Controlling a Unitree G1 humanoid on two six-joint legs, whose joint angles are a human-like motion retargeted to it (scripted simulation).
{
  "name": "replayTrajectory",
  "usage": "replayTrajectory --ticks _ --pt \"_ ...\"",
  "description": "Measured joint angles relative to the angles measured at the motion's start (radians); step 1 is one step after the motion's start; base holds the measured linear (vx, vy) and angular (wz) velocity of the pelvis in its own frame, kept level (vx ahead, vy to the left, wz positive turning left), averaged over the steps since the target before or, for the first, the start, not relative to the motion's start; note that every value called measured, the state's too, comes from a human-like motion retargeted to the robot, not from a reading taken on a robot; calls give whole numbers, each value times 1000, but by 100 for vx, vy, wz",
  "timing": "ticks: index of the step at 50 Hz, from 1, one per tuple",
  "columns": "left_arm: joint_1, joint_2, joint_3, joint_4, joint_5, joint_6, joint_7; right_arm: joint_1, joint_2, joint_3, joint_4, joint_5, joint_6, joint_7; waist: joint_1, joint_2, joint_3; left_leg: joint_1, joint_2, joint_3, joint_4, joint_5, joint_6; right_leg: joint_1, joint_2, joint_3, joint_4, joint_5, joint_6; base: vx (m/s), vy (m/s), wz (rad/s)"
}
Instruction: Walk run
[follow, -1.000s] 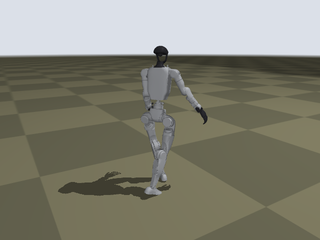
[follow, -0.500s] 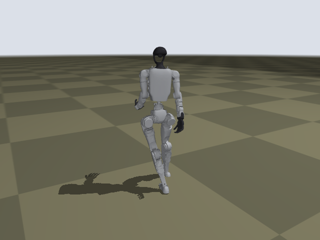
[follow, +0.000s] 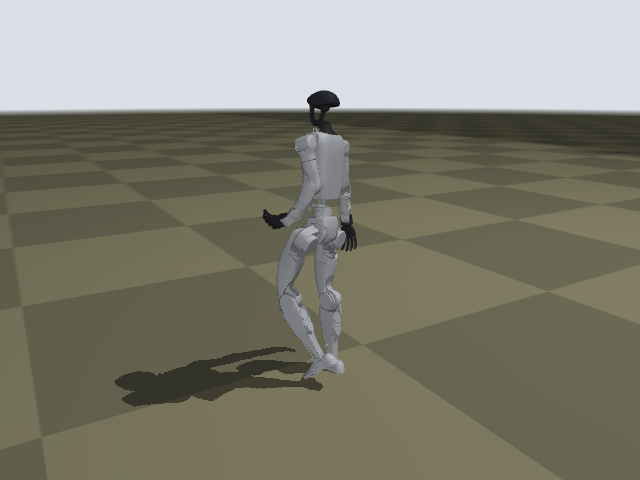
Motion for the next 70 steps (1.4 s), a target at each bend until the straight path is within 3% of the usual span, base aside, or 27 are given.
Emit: replayTrajectory --ticks 3,6,10,13,15,18,20,22,25,30,35,38,40,42,45,47,48,51,52,55,57,60,63,65,67,68,70 --pt "5 7 -1 -27 0 4 -4 -42 -28 8 -75 24 -24 -23 37 1 2 -64 79 121 -191 -81 95 55 30 -77 -28 -29 0 63 -20 101" --pt "4 10 5 -53 5 5 -5 -83 -51 -9 -133 46 -37 -68 67 13 11 -96 136 310 -427 -112 140 113 71 -138 -50 -61 6 61 -14 91" --pt "5 3 17 -73 6 -7 16 -123 -60 -29 -174 96 -64 -110 49 17 16 -105 40 422 -673 -201 164 192 115 -240 -84 -65 26 72 -9 114" --pt "12 -12 46 -68 -1 -3 26 -128 -40 -22 -178 137 -100 -123 84 -23 12 -65 16 443 -701 -166 221 235 92 -235 -56 -13 60 88 -5 9" --pt "19 -17 66 -62 -7 2 28 -117 -13 -16 -177 153 -118 -136 120 -56 5 -38 6 444 -682 -143 277 255 64 -210 -22 67 95 110 0 -45" --pt "35 -9 93 -48 -24 8 35 -63 47 -1 -177 117 -126 -153 142 -75 -27 0 4 406 -668 -136 330 271 37 -206 71 332 115 107 -2 -18" --pt "38 1 102 -43 -32 13 45 -7 90 18 -177 84 -124 -176 124 -42 -39 2 37 289 -610 -188 333 244 42 -198 202 515 66 118 11 56" --pt "32 13 94 -52 -37 10 57 45 118 43 -162 75 -125 -208 93 6 -27 46 70 248 -547 -251 333 183 56 -220 412 607 -57 106 9 113" --pt "10 27 66 -75 -37 10 52 122 139 54 -131 67 -130 -229 65 80 -26 136 99 197 -552 -298 333 67 160 -130 592 513 -71 95 11 133" --pt "-40 49 39 -104 -56 16 33 261 200 12 -134 59 -170 -265 13 119 -19 242 35 38 -620 -307 333 -155 145 -47 665 263 -41 78 4 160" --pt "-47 89 17 -150 -80 23 8 382 260 -28 -183 103 -245 -176 -97 105 -1 350 -58 -162 -655 -326 333 -305 65 -2 366 193 -7 95 -16 208" --pt "-33 105 15 -171 -91 18 4 436 291 -20 -261 155 -295 -120 -151 80 29 439 -107 -260 -665 -329 333 -366 76 163 163 145 -16 94 -24 169" --pt "-11 104 19 -181 -97 11 5 477 307 9 -357 229 -326 -84 -163 62 59 520 -143 -298 -685 -304 333 -377 77 301 48 116 53 104 -12 102" --pt "22 92 32 -182 -100 10 7 500 315 35 -475 312 -369 -57 -165 50 80 588 -175 -313 -685 -256 323 -382 56 337 -10 106 157 95 -5 61" --pt "84 65 62 -175 -112 8 10 493 313 62 -638 404 -450 -37 -161 34 75 628 -184 -297 -621 -93 222 -360 46 220 34 219 170 109 -20 60" --pt "122 43 84 -156 -127 20 -2 486 302 92 -740 446 -474 -41 -206 49 55 590 -158 -272 -466 127 108 -335 38 226 107 134 144 115 -19 156" --pt "137 33 90 -144 -128 29 -9 480 299 107 -786 462 -482 -47 -218 68 47 537 -128 -243 -345 233 44 -317 86 333 157 68 115 107 -19 181" --pt "153 23 74 -135 -113 32 8 413 280 161 -880 551 -503 -45 -224 56 37 366 0 -85 18 383 -25 -245 17 201 194 -13 72 104 -26 178" --pt "152 24 72 -139 -108 29 12 379 269 185 -902 586 -508 -38 -215 41 34 318 27 -45 90 374 -11 -215 -5 162 184 -25 61 102 -25 122" --pt "146 19 60 -172 -82 25 12 264 230 239 -966 682 -502 13 -148 26 30 152 38 -10 189 154 65 -132 20 141 143 -46 20 93 -15 70" --pt "141 21 51 -206 -74 19 11 210 203 271 -1027 724 -505 23 -92 13 43 33 -39 -92 168 55 36 -76 26 115 87 -19 6 81 -15 46" --pt "135 43 32 -270 -65 8 5 169 155 309 -1129 761 -523 10 -2 -27 55 -86 34 19 17 -104 133 7 28 15 7 37 -3 90 -24 41" --pt "123 70 5 -328 -63 13 -1 173 126 300 -1204 731 -521 4 71 -35 69 -122 65 141 -290 -181 206 88 78 -46 -38 77 -1 96 -20 78" --pt "107 82 -14 -364 -63 19 3 189 121 285 -1235 698 -516 -7 91 -33 81 -99 25 175 -472 -222 223 152 106 -143 -58 99 -6 86 -21 124" --pt "97 82 -21 -393 -60 19 15 218 130 282 -1230 671 -517 -15 97 -53 86 -66 -41 164 -556 -172 283 200 121 -155 -38 144 -2 115 -30 102" --pt "95 81 -20 -405 -57 17 21 236 141 283 -1214 660 -518 -14 108 -68 86 -42 -40 199 -566 -133 321 221 124 -150 -15 188 4 120 -38 55" --pt "92 76 -25 -417 -50 12 32 291 172 274 -1160 638 -524 4 138 -96 71 10 -37 184 -539 -221 333 239 112 -166 67 356 26 123 -25 46"
